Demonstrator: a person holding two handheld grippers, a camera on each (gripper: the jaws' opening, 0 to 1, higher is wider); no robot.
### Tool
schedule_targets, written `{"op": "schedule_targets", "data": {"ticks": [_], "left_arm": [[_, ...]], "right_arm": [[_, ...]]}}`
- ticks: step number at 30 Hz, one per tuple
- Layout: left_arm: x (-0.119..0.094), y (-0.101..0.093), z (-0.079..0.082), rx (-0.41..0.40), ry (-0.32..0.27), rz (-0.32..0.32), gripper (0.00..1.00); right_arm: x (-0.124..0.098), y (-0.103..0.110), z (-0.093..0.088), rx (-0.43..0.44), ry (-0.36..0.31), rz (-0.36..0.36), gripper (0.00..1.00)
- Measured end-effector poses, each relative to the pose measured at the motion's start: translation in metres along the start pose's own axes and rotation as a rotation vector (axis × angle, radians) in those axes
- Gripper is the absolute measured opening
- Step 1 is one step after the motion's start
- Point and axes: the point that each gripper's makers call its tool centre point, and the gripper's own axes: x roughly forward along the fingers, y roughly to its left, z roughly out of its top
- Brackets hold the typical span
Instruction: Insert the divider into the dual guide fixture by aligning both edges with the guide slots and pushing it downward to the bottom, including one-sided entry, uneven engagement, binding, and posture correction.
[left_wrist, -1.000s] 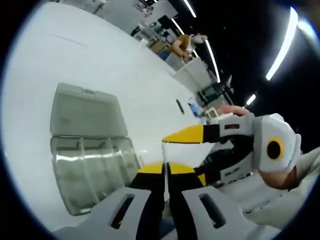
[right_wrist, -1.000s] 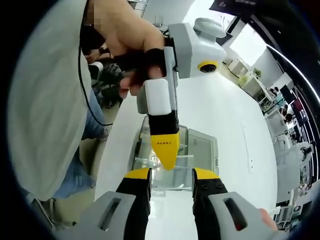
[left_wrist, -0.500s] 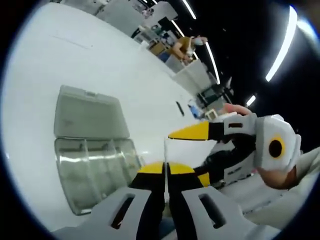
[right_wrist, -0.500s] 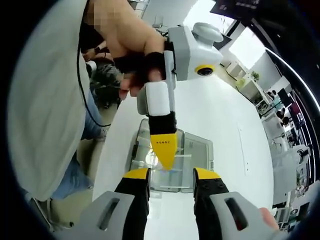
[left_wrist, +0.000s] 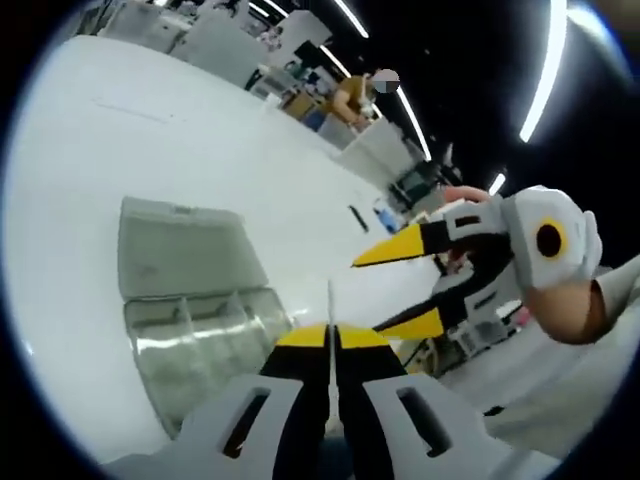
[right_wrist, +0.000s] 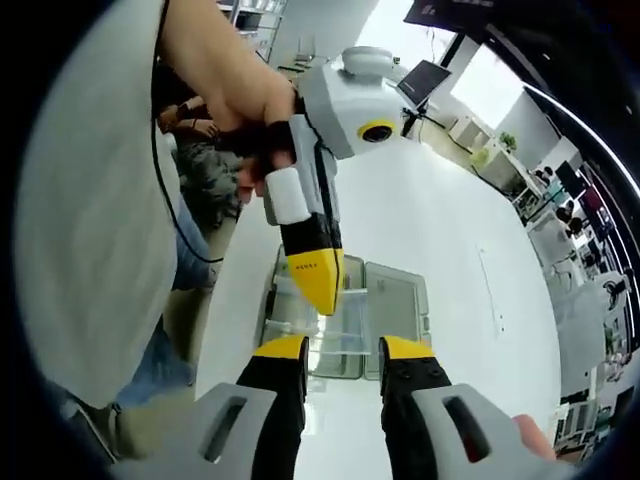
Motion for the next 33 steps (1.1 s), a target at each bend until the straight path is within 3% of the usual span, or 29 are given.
{"op": "schedule_targets", "data": {"ticks": [9,20,33], "left_arm": [[-0.003,0.001,-0.003,0.110,0.012,-0.002,0.00],[-0.005,-0.001,0.001,0.154,-0.005,-0.018,0.00],[-0.008,-0.012,0.000,0.338,0.005,-0.032,0.00]], "right_arm": [[-0.005,-0.002,0.002,0.037,-0.012,0.039,0.22],[-0.009,-0.010,0.004,0.038,-0.011,0.097,0.21],[-0.005,-0.004,0.012,-0.007,0.011,0.194,0.15]]}}
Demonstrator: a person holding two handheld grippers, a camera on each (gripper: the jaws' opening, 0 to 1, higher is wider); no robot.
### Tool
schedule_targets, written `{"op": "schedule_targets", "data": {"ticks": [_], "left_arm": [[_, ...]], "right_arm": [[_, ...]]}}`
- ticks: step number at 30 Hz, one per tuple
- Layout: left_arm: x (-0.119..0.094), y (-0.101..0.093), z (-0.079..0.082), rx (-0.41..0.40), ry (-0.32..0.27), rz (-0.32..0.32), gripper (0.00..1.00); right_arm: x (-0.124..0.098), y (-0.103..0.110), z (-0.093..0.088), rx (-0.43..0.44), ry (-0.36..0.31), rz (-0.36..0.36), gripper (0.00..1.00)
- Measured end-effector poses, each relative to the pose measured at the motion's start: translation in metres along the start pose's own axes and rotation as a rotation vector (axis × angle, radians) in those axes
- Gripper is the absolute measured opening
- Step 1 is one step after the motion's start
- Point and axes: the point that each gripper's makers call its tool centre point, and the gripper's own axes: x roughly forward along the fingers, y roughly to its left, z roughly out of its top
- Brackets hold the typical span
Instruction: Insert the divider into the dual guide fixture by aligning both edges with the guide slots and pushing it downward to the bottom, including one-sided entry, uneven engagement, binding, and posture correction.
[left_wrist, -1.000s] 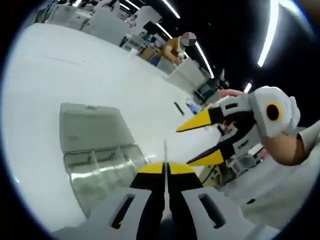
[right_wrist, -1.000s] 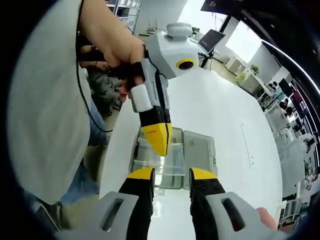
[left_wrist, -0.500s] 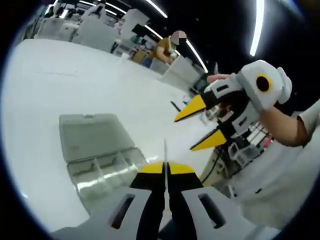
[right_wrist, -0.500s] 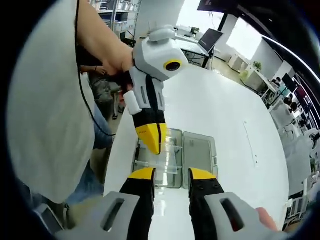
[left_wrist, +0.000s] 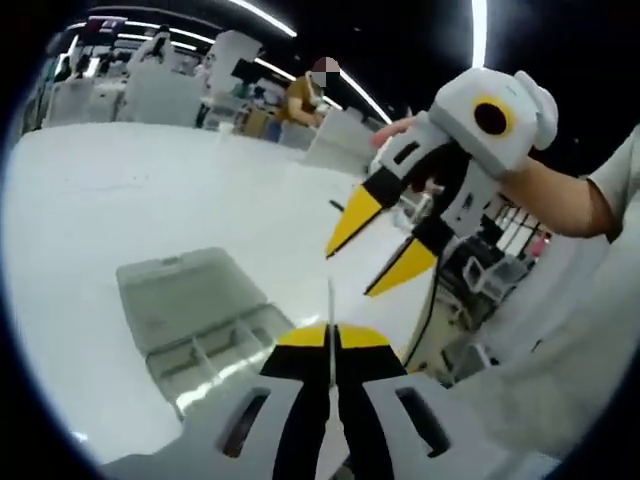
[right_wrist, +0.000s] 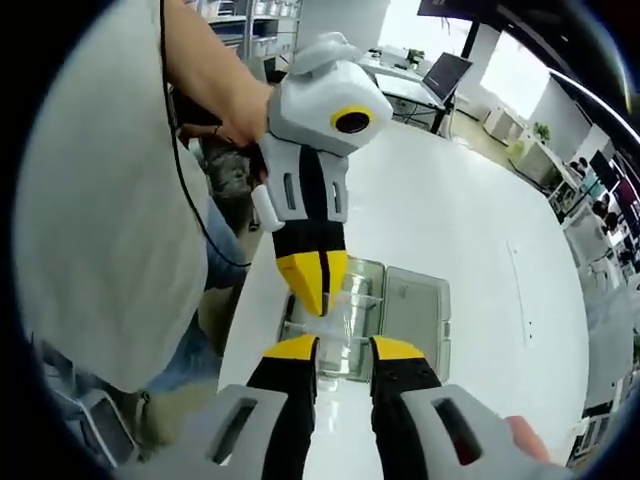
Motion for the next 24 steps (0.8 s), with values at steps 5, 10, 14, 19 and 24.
{"op": "schedule_targets", "data": {"ticks": [5,10,14,19,24], "left_arm": [[0.000,-0.003,-0.001,0.067,0.010,-0.002,0.00],[0.000,-0.005,-0.001,0.123,0.012,-0.004,0.00],[0.001,-0.008,-0.003,0.178,0.027,-0.006,0.00],[0.002,-0.012,-0.003,0.230,0.030,-0.015,0.00],[0.002,-0.014,-0.004,0.293,0.037,-0.015,0.00]], "right_arm": [[0.000,0.004,0.003,-0.014,0.008,0.041,0.11],[0.000,0.008,0.002,-0.017,0.023,0.080,0.08],[0.000,0.012,0.004,-0.021,0.028,0.109,0.05],[0.001,0.016,0.004,-0.019,0.041,0.144,0.04],[0.004,0.018,0.004,-0.025,0.051,0.161,0.02]]}}
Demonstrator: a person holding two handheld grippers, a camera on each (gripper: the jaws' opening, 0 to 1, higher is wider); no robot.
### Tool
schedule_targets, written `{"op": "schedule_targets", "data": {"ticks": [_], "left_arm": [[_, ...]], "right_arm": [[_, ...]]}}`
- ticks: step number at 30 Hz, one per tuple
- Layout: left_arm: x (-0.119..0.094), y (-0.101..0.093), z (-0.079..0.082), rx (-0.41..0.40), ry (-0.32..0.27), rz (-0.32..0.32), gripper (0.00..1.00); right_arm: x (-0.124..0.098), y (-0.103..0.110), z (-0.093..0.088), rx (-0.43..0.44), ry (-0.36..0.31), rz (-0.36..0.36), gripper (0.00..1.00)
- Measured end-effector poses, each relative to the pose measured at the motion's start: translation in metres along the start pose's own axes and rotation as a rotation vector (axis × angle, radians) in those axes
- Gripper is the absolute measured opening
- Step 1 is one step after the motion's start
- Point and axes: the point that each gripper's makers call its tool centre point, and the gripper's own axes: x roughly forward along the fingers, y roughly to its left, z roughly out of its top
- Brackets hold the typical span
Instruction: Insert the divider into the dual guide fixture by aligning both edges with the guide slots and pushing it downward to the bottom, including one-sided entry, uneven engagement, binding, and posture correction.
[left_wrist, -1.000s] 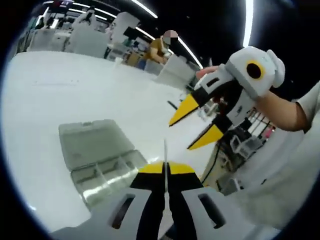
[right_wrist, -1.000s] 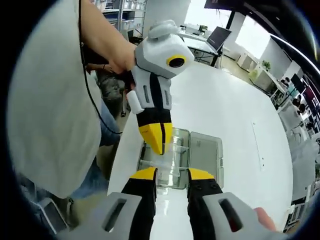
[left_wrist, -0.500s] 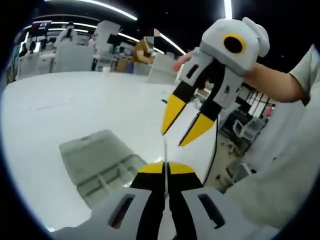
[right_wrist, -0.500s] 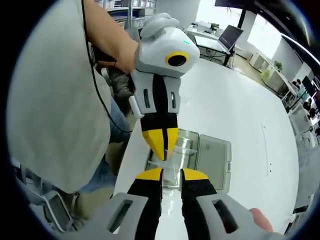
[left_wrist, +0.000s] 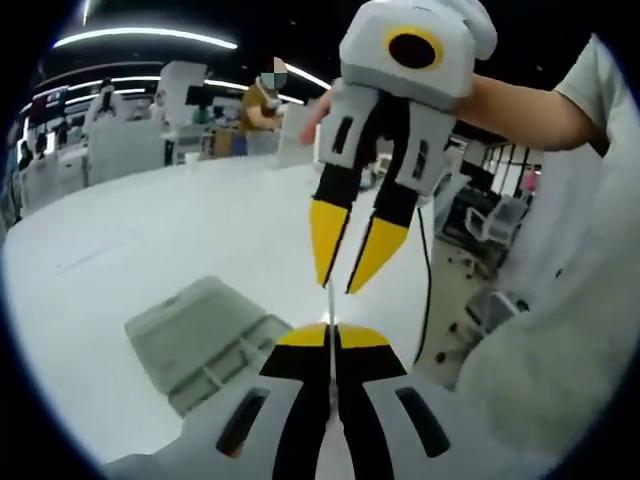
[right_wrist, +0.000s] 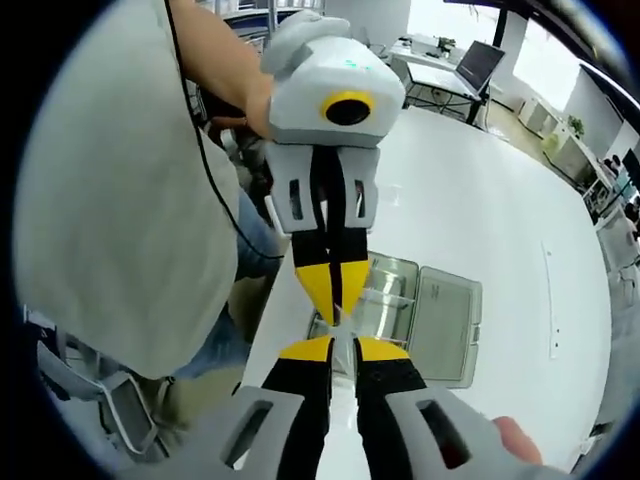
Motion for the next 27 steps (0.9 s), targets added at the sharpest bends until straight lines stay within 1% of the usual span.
{"op": "schedule_targets", "data": {"ticks": [3,11,14,22,25,27], "left_arm": [[-0.001,-0.001,0.002,0.011,-0.008,-0.001,0.00],[-0.001,-0.004,0.001,0.062,-0.001,-0.007,0.00],[-0.001,-0.005,0.003,0.065,-0.013,-0.009,0.00],[0.000,-0.006,0.001,0.092,-0.012,-0.012,0.00],[0.000,-0.004,0.000,0.090,-0.016,-0.009,0.00],[0.000,-0.004,-0.002,0.086,-0.016,-0.011,0.00]], "right_arm": [[0.002,0.001,-0.001,0.008,0.009,0.016,0.02],[0.004,0.004,-0.002,0.008,0.019,0.042,0.00],[0.006,0.004,-0.003,0.004,0.029,0.045,0.00],[0.009,0.005,-0.003,0.013,0.036,0.066,0.00],[0.010,0.005,-0.004,0.005,0.034,0.070,0.00],[0.011,0.005,-0.003,0.017,0.032,0.076,0.00]]}}
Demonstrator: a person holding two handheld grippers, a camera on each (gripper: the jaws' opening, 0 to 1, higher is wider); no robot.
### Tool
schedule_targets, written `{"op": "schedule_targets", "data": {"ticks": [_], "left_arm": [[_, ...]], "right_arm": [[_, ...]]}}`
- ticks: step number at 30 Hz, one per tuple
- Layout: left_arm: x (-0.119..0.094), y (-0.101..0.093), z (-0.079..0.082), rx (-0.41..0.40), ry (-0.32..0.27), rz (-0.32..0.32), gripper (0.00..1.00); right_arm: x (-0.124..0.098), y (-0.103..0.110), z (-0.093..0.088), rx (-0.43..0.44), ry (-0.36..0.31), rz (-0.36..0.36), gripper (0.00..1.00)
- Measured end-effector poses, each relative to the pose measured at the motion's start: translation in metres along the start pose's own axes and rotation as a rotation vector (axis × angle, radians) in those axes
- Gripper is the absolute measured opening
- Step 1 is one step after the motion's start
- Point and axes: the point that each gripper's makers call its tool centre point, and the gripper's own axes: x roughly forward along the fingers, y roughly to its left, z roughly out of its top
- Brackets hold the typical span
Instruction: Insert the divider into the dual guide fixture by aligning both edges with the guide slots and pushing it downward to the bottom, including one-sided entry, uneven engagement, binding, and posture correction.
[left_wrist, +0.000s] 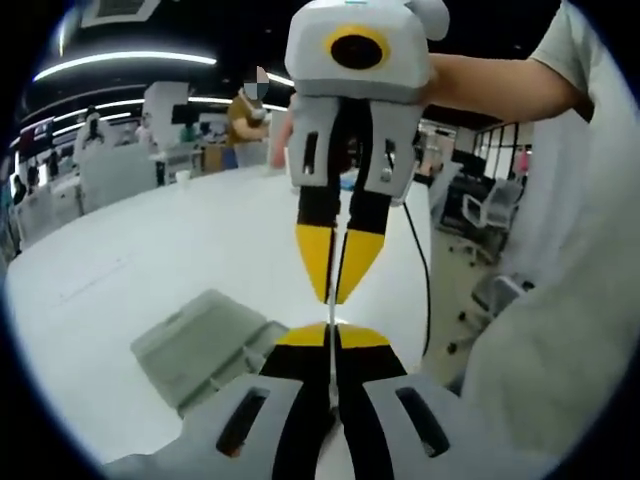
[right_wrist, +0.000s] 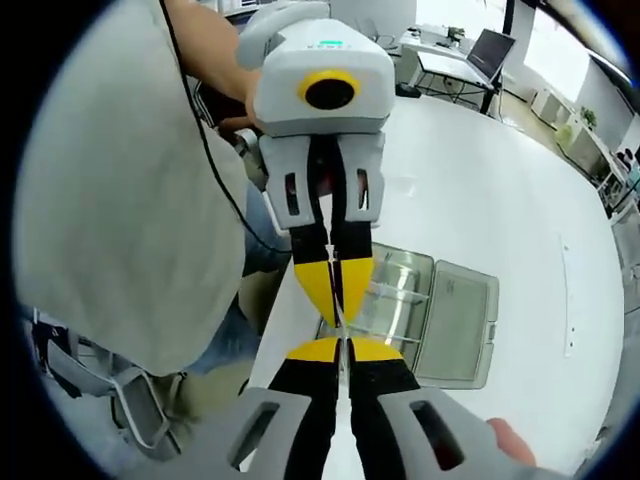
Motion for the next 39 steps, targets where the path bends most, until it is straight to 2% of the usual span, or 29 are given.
{"op": "schedule_targets", "data": {"ticks": [2,7,11,14,17,23,25,33,39], "left_arm": [[0.000,0.001,-0.001,0.010,-0.003,0.004,0.00],[0.001,0.003,-0.001,-0.007,-0.014,0.005,0.00],[0.002,0.007,-0.003,-0.067,-0.018,0.015,0.01],[0.003,0.008,-0.003,-0.071,-0.020,0.017,0.01],[0.004,0.008,-0.009,-0.086,0.009,0.024,0.03],[0.004,0.006,-0.011,-0.087,0.007,0.018,0.03],[0.004,0.005,-0.011,-0.088,0.010,0.014,0.03],[0.005,0.007,-0.013,-0.123,0.017,0.030,0.06],[0.002,0.008,-0.014,-0.115,0.015,0.046,0.06]], "right_arm": [[0.001,0.000,0.000,0.029,-0.004,0.003,0.00],[0.001,0.000,-0.001,0.031,-0.011,0.009,0.00],[0.002,0.000,-0.002,0.076,-0.014,0.011,0.00],[0.002,-0.001,-0.002,0.092,-0.017,0.011,0.00],[0.000,-0.001,0.001,0.126,-0.038,0.019,0.00],[-0.002,-0.001,0.004,0.178,-0.067,0.028,0.00],[-0.004,0.000,0.009,0.205,-0.094,0.033,0.00],[-0.005,0.000,0.007,0.218,-0.084,0.032,0.00],[-0.009,-0.003,0.008,0.248,-0.086,0.031,0.00]]}}
